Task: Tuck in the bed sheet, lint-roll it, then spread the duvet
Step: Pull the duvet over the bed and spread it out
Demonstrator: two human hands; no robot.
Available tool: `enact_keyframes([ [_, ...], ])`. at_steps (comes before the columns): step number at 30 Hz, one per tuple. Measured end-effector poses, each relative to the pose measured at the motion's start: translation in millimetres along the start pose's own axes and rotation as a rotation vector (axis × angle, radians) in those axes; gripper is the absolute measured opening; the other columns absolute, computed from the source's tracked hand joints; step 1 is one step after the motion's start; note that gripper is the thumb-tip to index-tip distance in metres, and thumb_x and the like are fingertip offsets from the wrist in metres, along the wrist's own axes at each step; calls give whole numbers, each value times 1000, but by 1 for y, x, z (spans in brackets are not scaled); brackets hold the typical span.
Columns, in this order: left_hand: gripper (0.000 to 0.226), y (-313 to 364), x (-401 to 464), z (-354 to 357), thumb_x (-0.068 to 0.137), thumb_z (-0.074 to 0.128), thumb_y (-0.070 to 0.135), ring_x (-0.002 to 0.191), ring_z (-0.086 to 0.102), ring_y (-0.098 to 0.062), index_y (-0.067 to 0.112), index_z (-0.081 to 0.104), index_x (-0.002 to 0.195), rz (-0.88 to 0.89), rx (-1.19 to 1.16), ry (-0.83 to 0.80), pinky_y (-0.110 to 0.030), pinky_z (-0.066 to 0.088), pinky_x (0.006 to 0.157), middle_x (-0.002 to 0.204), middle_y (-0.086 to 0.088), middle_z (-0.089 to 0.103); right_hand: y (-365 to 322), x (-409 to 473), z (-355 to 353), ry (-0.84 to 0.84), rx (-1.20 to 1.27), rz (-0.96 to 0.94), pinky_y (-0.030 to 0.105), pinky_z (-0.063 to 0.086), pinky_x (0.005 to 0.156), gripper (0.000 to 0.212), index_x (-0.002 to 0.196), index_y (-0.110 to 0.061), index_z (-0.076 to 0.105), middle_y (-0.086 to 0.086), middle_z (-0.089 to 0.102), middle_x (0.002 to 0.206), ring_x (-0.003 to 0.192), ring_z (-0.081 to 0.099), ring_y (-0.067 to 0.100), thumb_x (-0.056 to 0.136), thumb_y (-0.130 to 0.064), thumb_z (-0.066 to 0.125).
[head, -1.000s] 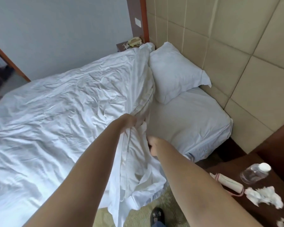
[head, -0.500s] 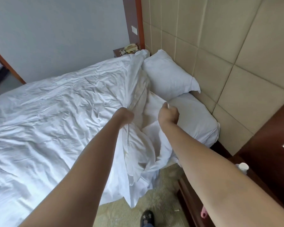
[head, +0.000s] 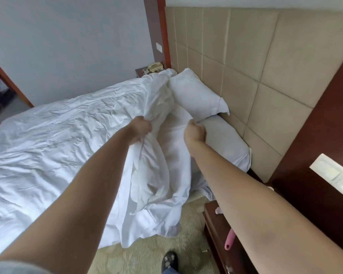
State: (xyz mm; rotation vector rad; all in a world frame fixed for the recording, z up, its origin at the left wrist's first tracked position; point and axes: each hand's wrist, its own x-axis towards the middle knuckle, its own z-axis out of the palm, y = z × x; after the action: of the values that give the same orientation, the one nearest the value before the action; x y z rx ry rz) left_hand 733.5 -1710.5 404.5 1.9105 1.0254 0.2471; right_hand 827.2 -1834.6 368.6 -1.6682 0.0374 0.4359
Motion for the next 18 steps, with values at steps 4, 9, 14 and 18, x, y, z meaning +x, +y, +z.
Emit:
enact_keyframes([
  [4,16,-9,-6,32,83,53,-3,69,65,-23,2,64,94,-71,-198,-234,-27,55,64,80,-12,66,-1,-4,7,-279,-49,8,36,37,104,51,132,9,48,27,48,137,127,45,36,104,-30,30],
  [9,23,-30,6,49,78,53,0,82,65,-27,-2,65,97,-158,-317,-454,-32,54,80,87,-16,67,21,26,-2,-433,-179,148,34,36,105,55,141,-7,42,11,46,143,128,45,28,101,-44,35],
  [14,47,-42,30,53,81,33,7,102,60,-19,8,64,117,-262,-304,-678,-31,43,88,111,-5,67,33,52,4,-450,-242,170,27,37,97,70,139,-7,45,4,50,139,126,49,22,89,-55,56],
  [18,49,-44,48,57,89,26,-2,110,62,-14,14,63,118,-266,-285,-849,-37,42,97,119,2,66,39,71,19,-439,-401,197,30,48,83,64,127,-8,53,6,63,114,99,63,23,79,-46,73],
])
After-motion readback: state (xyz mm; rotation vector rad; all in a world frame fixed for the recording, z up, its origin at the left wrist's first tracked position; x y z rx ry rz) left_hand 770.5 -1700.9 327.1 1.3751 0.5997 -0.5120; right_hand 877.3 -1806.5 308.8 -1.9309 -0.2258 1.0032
